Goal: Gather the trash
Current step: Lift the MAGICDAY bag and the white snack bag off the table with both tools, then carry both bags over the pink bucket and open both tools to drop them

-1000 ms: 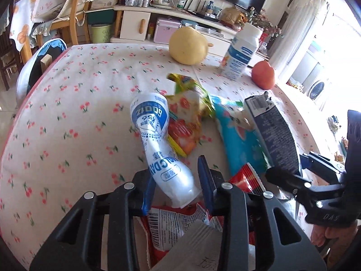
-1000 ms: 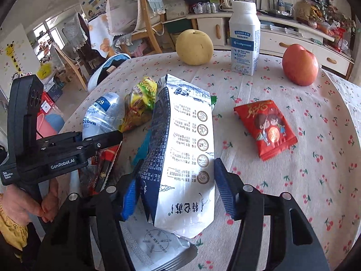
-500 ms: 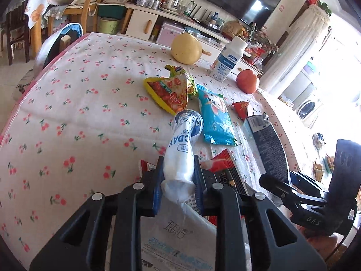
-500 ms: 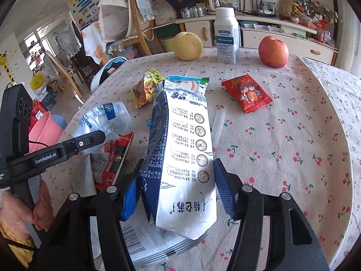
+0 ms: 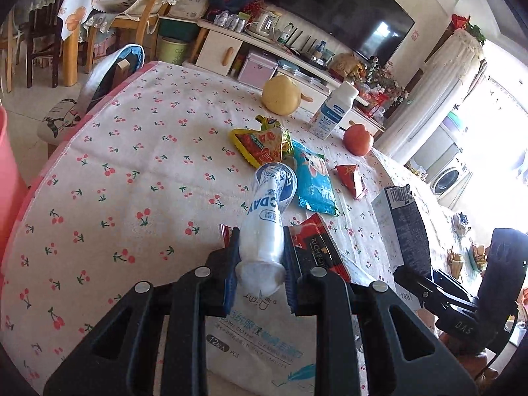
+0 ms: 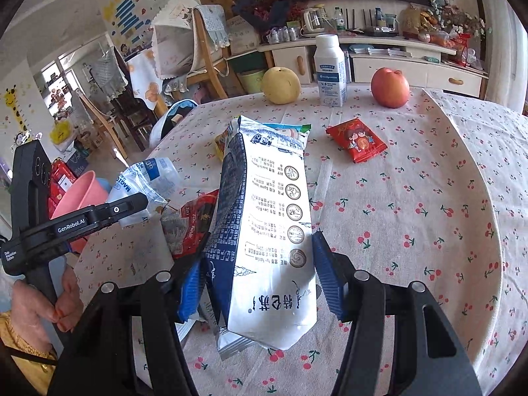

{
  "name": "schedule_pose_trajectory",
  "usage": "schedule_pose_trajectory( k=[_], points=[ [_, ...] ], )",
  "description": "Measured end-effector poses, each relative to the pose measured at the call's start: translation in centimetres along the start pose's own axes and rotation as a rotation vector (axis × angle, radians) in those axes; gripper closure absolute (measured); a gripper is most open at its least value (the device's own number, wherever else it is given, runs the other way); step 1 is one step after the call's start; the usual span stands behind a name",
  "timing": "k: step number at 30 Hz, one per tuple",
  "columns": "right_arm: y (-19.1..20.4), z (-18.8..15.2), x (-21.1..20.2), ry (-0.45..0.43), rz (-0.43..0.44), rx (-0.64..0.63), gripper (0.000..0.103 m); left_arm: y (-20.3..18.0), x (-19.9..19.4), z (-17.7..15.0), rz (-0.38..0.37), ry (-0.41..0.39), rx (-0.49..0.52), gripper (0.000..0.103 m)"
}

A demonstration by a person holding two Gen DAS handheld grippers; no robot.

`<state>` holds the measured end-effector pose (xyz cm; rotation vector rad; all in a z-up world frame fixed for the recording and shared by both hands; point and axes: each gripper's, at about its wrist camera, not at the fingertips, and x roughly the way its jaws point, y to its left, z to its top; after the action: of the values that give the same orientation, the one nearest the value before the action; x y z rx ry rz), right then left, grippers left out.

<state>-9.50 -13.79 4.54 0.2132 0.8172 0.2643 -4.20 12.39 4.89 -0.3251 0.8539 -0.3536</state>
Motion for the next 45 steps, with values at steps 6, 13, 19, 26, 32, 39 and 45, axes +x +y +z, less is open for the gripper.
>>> schedule_pose_trajectory(
  k=[6,13,19,26,32,39,45],
  points=[
    [1.1,0.2,-0.3,-0.012,0.032,0.007,0.043,1.3,-2.7,0.6,0.031,-0.072,-0.028,0.078],
    [4.4,0.9,-0.2,-0.027,0.058,-0.033,0.043,4.0,-5.9,2.0,0.137,-0.181,-0.055,0.078],
    [8.6,1.5,1.0,-0.007,0.108,-0.089,0.043,7.2,-8.3,3.2,0.248,-0.255,-0.101,0.078],
    [14.9,2.7,3.4,0.024,0.202,-0.168,0.043,11.4,-10.7,4.1,0.354,-0.323,-0.202,0.078],
    [21.1,4.2,5.8,0.047,0.295,-0.238,0.043,15.3,-12.8,4.5,0.442,-0.364,-0.305,0.078],
    [28.6,5.8,8.9,0.08,0.394,-0.311,0.043,20.2,-14.8,4.6,0.494,-0.393,-0.454,0.078],
    [33.5,6.6,12.0,0.109,0.457,-0.333,0.043,23.7,-16.1,4.3,0.53,-0.407,-0.556,0.078]
  ],
)
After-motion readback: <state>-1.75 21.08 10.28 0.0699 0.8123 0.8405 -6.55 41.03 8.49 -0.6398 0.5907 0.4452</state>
